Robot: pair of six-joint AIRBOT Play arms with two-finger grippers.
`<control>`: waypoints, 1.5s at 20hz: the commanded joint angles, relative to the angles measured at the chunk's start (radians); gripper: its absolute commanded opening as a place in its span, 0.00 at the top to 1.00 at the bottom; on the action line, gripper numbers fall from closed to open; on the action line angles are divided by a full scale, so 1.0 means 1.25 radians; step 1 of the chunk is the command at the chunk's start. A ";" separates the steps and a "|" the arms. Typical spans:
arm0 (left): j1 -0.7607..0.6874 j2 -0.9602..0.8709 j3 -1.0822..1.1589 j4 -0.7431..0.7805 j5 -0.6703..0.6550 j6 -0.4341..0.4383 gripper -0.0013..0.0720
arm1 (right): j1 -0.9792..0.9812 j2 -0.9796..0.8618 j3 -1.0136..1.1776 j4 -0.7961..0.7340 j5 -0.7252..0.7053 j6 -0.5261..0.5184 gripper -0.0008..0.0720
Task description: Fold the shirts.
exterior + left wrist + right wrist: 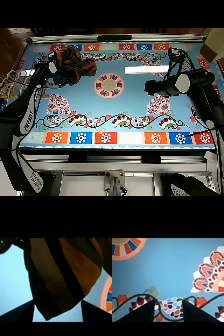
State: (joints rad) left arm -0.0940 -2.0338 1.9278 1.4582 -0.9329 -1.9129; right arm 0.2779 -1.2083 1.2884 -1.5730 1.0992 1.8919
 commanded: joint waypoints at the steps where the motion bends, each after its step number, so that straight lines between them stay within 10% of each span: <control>1: 0.003 -0.017 0.007 -0.023 0.073 0.000 0.27 | 0.000 0.000 -0.001 0.004 0.000 0.000 0.36; 4: 0.005 -0.012 0.033 -0.064 0.071 -0.001 0.92 | 0.000 0.000 0.000 0.003 0.002 -0.001 0.36; 13: -0.110 0.415 0.092 -0.183 0.088 0.328 0.92 | 0.000 0.202 0.138 -0.138 0.021 -0.026 0.36; 19: -0.344 0.673 0.018 -0.172 -0.159 0.327 0.92 | 0.000 0.437 0.255 -0.201 0.033 0.052 0.36; 23: -0.481 0.693 -0.127 -0.081 -0.401 0.282 0.92 | 0.000 0.510 0.255 -0.146 0.248 0.046 0.36; 27: -0.558 0.691 -0.387 -0.059 -0.390 0.211 0.92 | 0.000 0.492 0.208 -0.030 0.498 -0.004 0.36; 30: -0.594 0.691 -0.577 -0.059 -0.345 0.175 0.92 | 0.000 0.489 0.078 0.005 0.478 -0.011 0.36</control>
State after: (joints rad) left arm -0.7834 -1.1751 1.4101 1.3708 -1.3743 -1.6417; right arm 0.2779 -0.5995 1.4940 -1.6363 1.6199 1.8984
